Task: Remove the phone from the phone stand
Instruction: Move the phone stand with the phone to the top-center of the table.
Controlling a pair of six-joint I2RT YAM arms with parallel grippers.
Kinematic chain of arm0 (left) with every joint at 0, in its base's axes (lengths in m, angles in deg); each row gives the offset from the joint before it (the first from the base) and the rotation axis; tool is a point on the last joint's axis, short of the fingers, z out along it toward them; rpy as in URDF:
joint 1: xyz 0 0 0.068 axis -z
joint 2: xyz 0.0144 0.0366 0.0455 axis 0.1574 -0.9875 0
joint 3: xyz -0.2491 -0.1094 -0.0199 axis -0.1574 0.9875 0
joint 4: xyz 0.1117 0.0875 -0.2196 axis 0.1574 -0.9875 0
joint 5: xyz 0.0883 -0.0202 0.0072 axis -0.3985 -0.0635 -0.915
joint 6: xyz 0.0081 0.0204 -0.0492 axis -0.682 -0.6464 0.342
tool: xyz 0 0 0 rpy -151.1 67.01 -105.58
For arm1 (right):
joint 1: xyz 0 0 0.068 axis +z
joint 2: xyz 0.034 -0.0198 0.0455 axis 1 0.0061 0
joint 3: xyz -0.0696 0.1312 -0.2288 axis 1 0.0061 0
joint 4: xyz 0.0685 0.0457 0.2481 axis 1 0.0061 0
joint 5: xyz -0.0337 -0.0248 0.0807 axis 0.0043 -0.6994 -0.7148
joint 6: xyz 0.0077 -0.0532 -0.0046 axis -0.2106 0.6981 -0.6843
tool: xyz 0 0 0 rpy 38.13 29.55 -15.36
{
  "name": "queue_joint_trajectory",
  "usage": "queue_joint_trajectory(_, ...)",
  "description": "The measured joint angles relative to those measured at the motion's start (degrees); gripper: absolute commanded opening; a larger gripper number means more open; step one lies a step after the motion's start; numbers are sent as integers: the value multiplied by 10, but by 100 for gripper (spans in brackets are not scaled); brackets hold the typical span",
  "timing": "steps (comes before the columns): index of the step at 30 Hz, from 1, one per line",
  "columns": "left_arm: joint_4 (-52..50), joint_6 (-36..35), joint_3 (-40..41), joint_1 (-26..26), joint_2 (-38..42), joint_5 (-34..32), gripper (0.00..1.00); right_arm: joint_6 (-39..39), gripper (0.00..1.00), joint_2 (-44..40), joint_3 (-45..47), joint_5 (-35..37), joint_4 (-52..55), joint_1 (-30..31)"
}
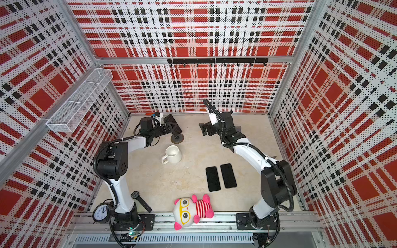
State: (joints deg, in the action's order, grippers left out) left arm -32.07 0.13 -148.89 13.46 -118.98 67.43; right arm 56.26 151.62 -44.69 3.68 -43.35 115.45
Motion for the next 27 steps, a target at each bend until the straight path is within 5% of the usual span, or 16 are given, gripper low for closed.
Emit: queue_joint_trajectory(27, -8, -14, 26, -10, 5, 33, 87, 9, 100, 22, -43, -72, 5, 10)
